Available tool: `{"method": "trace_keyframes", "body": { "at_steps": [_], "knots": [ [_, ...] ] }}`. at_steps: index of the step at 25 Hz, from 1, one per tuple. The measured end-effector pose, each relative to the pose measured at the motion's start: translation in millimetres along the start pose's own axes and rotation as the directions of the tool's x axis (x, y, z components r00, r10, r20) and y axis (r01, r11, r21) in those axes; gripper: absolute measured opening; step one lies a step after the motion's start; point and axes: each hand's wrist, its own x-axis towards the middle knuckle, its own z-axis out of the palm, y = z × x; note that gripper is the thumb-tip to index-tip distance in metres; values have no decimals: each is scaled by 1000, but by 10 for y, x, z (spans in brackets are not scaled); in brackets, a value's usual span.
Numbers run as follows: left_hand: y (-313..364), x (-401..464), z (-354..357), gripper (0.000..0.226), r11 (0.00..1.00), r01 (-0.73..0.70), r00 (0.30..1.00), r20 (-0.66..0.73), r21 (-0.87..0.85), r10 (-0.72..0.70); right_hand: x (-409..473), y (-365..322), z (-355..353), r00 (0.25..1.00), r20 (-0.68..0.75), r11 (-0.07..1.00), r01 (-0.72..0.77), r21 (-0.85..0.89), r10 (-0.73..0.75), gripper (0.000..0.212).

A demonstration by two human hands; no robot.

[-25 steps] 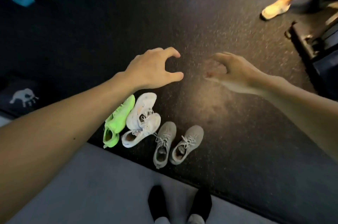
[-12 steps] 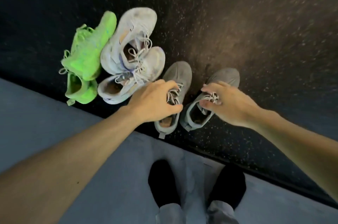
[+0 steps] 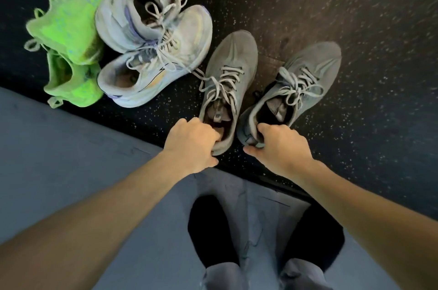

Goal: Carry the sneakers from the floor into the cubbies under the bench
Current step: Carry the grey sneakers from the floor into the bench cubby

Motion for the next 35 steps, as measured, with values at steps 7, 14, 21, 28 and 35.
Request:
{"method": "trace_keyframes", "body": {
  "at_steps": [7,14,21,28,35],
  "knots": [
    [21,-118,-116,16,999,-13,987,-160,-40,6,-97,-34,-46,977,-212,994,18,107,5,22],
    [14,-334,-983,8,979,-49,968,-252,-197,-2,-443,1,-808,928,-363,972,160,174,-88,22],
    [33,-987,-2628,11,959,-74,875,-478,-273,-69,-1045,-338,-2655,811,-542,966,259,-4,-220,16],
    [77,-2192,-4945,11,988,-102,726,-688,-115,-5,-2252,-972,-4721,612,-724,942,291,-169,-319,18],
    [140,-3957,-7264,14,994,-111,566,-823,-15,50,-3731,-1810,-6880,347,-823,887,283,-366,-450,21]
  ]
}}
